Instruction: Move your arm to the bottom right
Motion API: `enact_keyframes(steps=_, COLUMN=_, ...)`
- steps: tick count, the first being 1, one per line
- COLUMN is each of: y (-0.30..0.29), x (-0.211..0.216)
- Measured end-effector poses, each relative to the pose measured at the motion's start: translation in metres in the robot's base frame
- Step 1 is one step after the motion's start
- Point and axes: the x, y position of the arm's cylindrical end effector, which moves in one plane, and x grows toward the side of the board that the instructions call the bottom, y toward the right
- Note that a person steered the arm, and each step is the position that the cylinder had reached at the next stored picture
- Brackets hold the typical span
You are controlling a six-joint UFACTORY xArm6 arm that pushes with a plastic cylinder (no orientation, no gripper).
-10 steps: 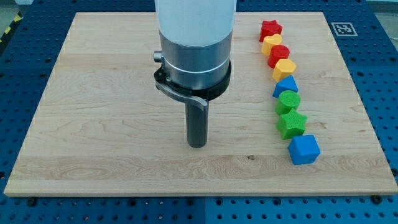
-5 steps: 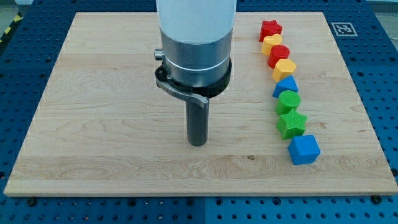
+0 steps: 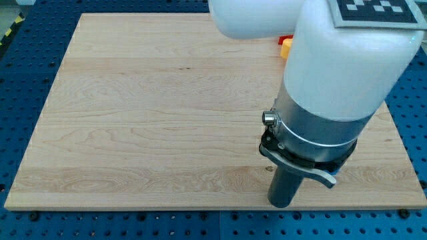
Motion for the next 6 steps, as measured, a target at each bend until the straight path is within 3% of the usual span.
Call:
enact_keyframes(steps=3, y=0.016, x=0.000)
enact_keyframes(steps=5, y=0.135, x=-0.001)
enact_keyframes(steps=6, y=0.154, x=-0.032)
